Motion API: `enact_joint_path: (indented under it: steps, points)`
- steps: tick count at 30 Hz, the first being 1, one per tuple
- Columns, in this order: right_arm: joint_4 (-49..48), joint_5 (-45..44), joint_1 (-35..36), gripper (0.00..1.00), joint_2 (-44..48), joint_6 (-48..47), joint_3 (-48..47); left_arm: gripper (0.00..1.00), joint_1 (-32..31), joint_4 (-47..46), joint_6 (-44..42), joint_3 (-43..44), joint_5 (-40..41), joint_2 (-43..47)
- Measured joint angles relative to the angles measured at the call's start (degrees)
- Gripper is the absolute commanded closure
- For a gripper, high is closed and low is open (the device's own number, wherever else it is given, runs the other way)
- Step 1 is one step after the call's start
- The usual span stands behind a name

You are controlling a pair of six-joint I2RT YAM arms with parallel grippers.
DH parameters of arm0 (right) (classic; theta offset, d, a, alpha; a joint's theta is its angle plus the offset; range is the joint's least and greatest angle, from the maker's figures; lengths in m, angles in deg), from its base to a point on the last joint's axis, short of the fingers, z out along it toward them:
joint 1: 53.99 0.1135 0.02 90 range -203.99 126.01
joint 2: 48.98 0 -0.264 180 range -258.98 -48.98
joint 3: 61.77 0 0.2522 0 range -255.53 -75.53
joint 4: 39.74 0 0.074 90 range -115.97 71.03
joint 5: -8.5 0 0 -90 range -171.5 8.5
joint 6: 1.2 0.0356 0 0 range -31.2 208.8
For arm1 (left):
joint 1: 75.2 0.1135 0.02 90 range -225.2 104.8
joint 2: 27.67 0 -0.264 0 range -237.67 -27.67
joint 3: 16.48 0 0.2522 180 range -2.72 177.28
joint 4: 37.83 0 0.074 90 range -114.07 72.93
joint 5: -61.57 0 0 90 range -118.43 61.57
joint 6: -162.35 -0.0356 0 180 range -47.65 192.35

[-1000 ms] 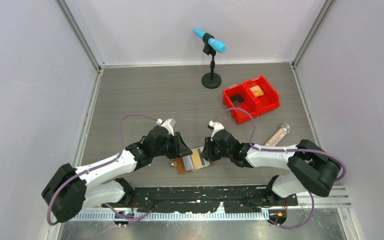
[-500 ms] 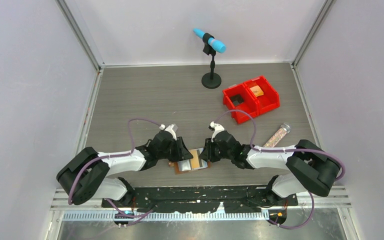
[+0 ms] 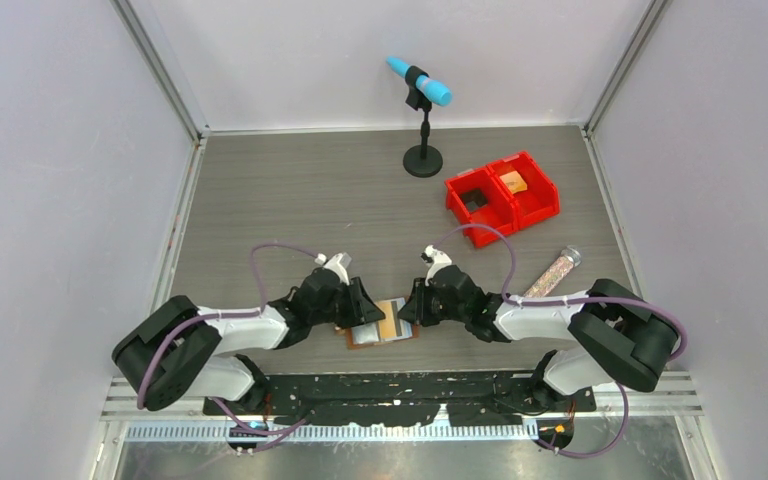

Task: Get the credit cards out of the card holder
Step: Remove the credit card from the card holder.

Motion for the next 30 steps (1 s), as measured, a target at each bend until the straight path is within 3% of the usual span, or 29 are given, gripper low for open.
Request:
enact_joint_path:
  steps: [20, 30]
  points:
    - [-2.38, -0.09, 0.0, 0.81, -0.07, 1.7, 1.29, 0.72, 0.11, -11.54, 7.06, -6.14, -3.48, -1.77]
    - [-2.38, -0.44, -0.09, 0.81, -0.04, 1.92, 1.29, 1.0, 0.72, -16.09, 9.27, -7.89, -4.39, -4.24]
